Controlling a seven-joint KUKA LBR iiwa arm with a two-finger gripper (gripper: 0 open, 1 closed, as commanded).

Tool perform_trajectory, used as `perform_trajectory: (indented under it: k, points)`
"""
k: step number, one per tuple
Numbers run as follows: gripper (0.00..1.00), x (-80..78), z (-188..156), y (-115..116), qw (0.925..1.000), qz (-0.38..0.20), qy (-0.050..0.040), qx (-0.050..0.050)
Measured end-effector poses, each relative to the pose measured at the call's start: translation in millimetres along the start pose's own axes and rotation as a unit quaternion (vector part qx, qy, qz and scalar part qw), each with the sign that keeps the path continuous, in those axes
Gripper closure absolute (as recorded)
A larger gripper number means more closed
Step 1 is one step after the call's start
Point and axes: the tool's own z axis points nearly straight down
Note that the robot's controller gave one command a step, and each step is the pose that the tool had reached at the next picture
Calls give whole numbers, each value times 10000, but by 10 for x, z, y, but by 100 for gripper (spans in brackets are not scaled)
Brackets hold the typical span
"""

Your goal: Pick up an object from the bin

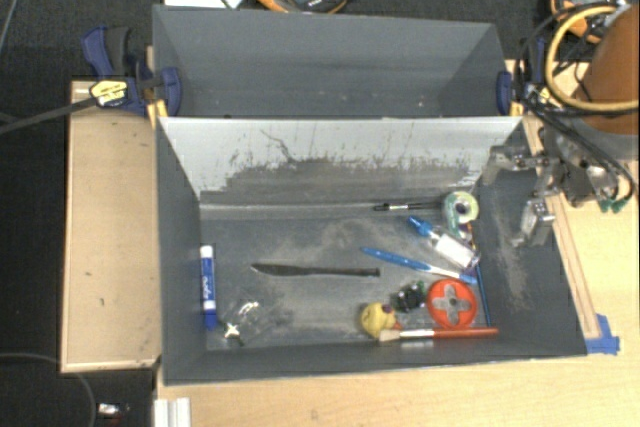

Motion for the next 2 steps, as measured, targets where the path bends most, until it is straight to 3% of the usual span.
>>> perform_trajectory:
  k: [1, 2]
  points:
    - [0, -173, 684, 12, 10000, -63, 28, -10]
    - [0, -279, 673, 69, 9999, 126, -47, 13]
